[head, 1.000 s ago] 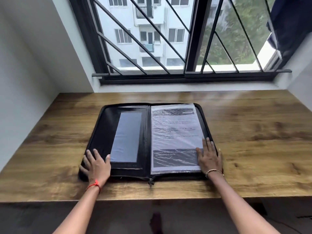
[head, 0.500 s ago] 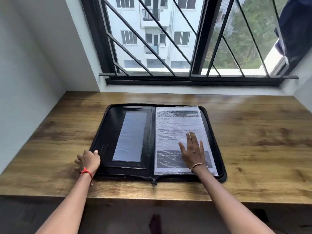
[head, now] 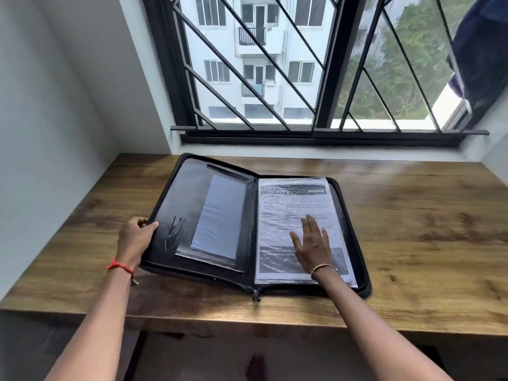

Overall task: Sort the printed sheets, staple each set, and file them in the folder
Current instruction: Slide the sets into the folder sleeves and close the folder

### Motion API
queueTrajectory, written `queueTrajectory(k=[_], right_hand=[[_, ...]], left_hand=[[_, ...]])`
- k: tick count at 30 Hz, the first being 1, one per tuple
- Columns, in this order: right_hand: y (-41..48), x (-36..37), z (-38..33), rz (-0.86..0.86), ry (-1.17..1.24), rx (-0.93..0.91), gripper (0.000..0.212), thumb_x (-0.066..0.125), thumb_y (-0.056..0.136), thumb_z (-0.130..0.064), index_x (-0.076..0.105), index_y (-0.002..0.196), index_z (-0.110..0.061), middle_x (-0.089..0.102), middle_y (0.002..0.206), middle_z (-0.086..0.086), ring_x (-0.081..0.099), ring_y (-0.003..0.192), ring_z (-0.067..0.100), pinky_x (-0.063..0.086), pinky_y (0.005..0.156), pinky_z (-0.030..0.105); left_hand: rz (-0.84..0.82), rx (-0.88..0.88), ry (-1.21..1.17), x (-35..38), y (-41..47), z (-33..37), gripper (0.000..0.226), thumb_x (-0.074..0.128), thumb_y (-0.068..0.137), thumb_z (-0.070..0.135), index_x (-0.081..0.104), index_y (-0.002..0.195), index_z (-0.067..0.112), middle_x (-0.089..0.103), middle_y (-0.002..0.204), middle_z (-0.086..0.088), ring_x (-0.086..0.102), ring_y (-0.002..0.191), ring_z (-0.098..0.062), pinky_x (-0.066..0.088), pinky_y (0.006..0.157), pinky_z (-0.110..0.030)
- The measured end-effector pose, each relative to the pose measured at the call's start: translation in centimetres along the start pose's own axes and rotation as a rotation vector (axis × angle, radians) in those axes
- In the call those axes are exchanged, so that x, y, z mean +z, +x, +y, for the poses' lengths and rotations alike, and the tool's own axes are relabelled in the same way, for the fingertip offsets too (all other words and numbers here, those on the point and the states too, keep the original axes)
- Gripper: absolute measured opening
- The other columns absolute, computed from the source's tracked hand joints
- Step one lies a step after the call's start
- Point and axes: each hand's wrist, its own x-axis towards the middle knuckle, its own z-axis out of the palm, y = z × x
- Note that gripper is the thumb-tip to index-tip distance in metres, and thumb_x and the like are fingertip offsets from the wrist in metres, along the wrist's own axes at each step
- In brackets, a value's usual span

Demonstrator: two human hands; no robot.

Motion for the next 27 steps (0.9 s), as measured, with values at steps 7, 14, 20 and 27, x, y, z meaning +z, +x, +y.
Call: queueTrajectory(k=[7, 14, 20, 27], right_hand=[[-1.4, -1.6, -0.4, 0.036, 0.061, -0.022, 0.054, 0.036, 0.099, -0.034, 0.023, 0.146, -0.010, 0.014, 0.156, 0.004, 0.012, 0.145, 0.015, 0.006, 0.118, 0.037], [-2.4, -4.6, -0.3, 0.131, 0.292, -0.039, 0.046, 0.044, 0.097, -0.022, 0.038, 0.138, -0.003, 0.029, 0.151, 0.009, 0.030, 0.139, 0.023, 0.023, 0.111, 0.030], [-2.2, -7.3, 0.9, 0.282, 0.580, 0.120, 0.033, 0.050, 0.095, -0.015, 0.055, 0.125, -0.002, 0.055, 0.131, 0.014, 0.051, 0.122, 0.025, 0.039, 0.098, 0.030], [-2.6, -10.8, 5.6, 0.260, 1.335, 0.542, 0.027, 0.051, 0.094, -0.026, 0.062, 0.075, -0.011, 0.065, 0.062, -0.001, 0.058, 0.059, 0.014, 0.047, 0.053, 0.022]], left_hand=[[-0.205, 0.217, -0.355, -2.8, -5.4, 8.3, 0.007, 0.064, 0.083, 0.005, 0.060, 0.084, 0.011, 0.060, 0.077, -0.002, 0.054, 0.066, -0.011, 0.046, 0.056, -0.015], [-0.514, 0.389, -0.513, -1.2, -12.3, 13.5, 0.028, 0.037, 0.099, 0.027, 0.060, 0.114, 0.021, 0.067, 0.103, 0.000, 0.065, 0.084, -0.016, 0.050, 0.075, -0.028], [-0.761, 0.495, -0.484, 4.6, -16.5, 14.1, 0.028, 0.038, 0.098, 0.015, 0.058, 0.117, 0.016, 0.066, 0.111, -0.003, 0.062, 0.104, -0.008, 0.047, 0.083, -0.029], [-0.841, 0.709, -0.171, 11.2, -18.4, 11.4, 0.024, 0.053, 0.092, 0.007, 0.064, 0.114, 0.006, 0.060, 0.120, -0.002, 0.052, 0.116, -0.011, 0.034, 0.094, -0.005]])
